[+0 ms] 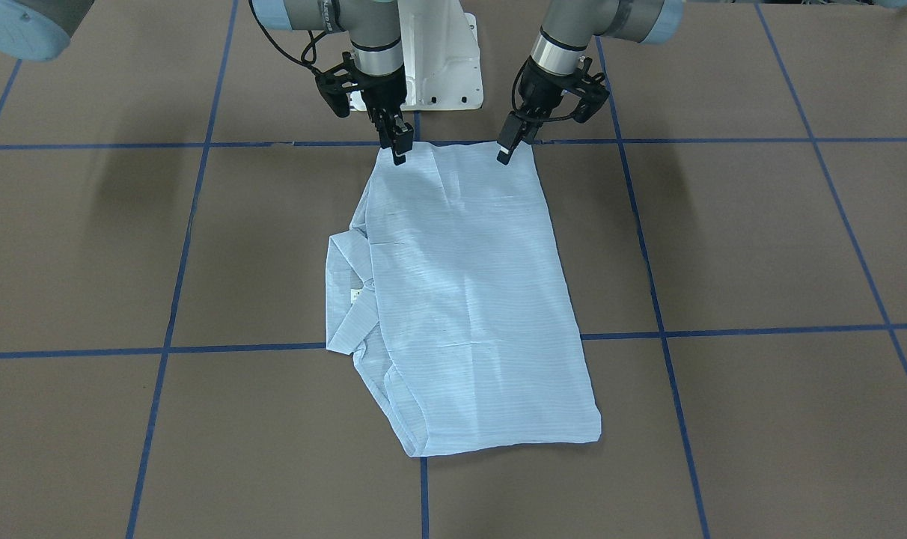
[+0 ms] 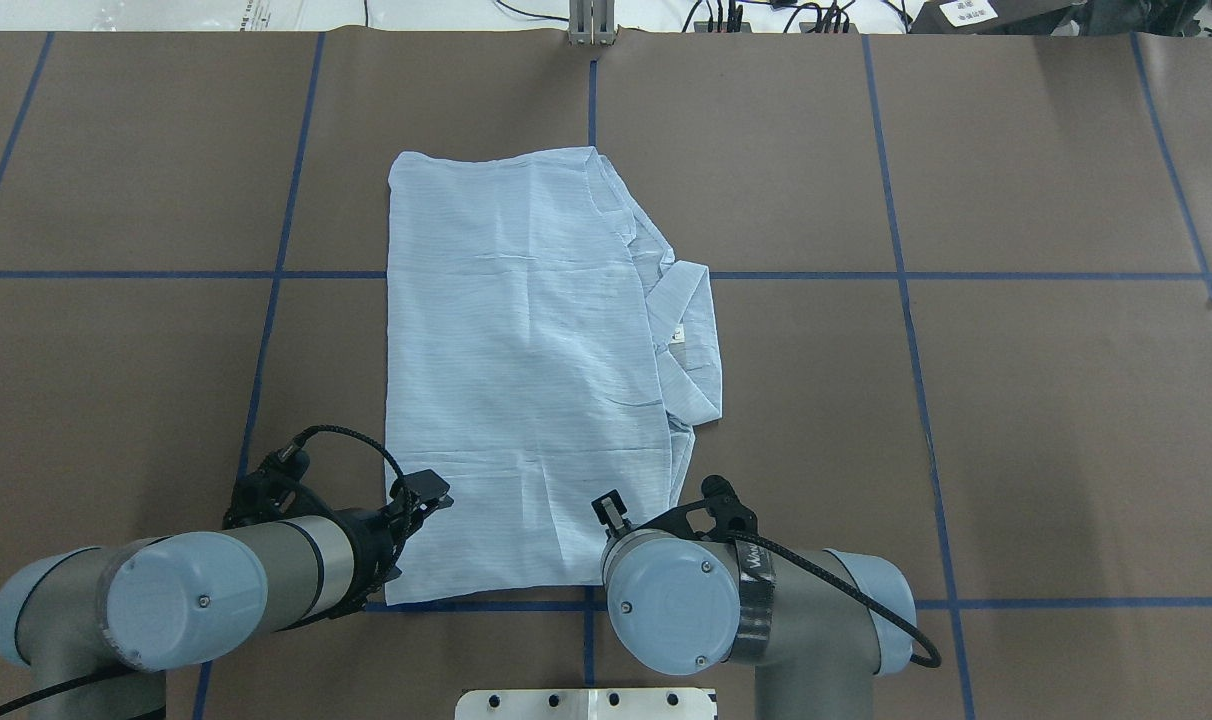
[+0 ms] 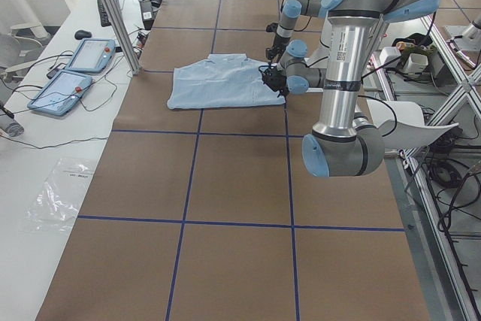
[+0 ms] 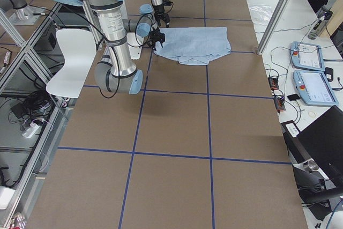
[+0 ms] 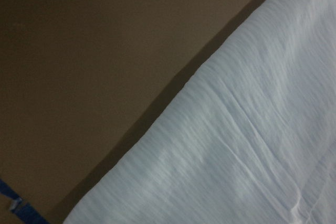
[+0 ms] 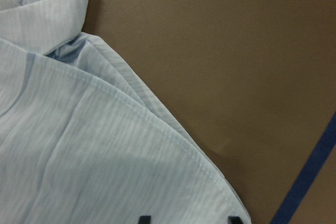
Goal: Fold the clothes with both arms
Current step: 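Grasp the shirt edge nearest the robot with both grippers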
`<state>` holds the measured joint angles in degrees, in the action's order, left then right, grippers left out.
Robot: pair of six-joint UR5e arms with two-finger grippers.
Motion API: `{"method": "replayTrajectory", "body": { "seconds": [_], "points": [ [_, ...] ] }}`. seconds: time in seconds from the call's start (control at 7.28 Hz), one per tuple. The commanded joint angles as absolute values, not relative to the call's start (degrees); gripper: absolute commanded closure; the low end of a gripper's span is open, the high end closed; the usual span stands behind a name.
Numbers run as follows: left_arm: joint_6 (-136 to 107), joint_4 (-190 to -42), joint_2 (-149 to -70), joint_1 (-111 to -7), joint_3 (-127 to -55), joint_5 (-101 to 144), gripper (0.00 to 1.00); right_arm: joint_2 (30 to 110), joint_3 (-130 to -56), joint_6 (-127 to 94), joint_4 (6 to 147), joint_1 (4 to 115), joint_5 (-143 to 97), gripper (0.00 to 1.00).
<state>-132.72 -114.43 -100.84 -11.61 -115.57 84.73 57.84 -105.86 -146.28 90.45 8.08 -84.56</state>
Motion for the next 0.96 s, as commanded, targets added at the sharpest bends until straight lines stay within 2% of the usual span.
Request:
{"method": "replayTrajectory", "body": {
  "seconds": [0.0,0.41,0.55,0.69,0.82],
  "points": [
    [-132.71,-114.43,-101.16,-11.78,-115.58,84.73,0.01,57.66,-105.38,-146.34,90.53,7.82,-84.55,0.32],
    [-132.8,-114.35,-101.25,-11.87,-115.58,84.64,0.01,57.48,-104.41,-146.34,90.53,7.3,-84.55,0.3],
    [-132.89,-114.43,-101.34,-11.87,-115.58,84.46,0.01,57.48,-103.72,-146.34,90.53,7.12,-84.64,0.25],
    [-132.89,-114.43,-101.34,-11.87,-115.58,84.46,0.01,57.13,-103.45,-146.51,90.53,7.12,-84.55,0.12],
    [-132.89,-114.43,-101.34,-11.87,-115.58,84.46,0.01,57.22,-103.19,-146.51,90.53,7.12,-84.55,0.13]
  ]
}}
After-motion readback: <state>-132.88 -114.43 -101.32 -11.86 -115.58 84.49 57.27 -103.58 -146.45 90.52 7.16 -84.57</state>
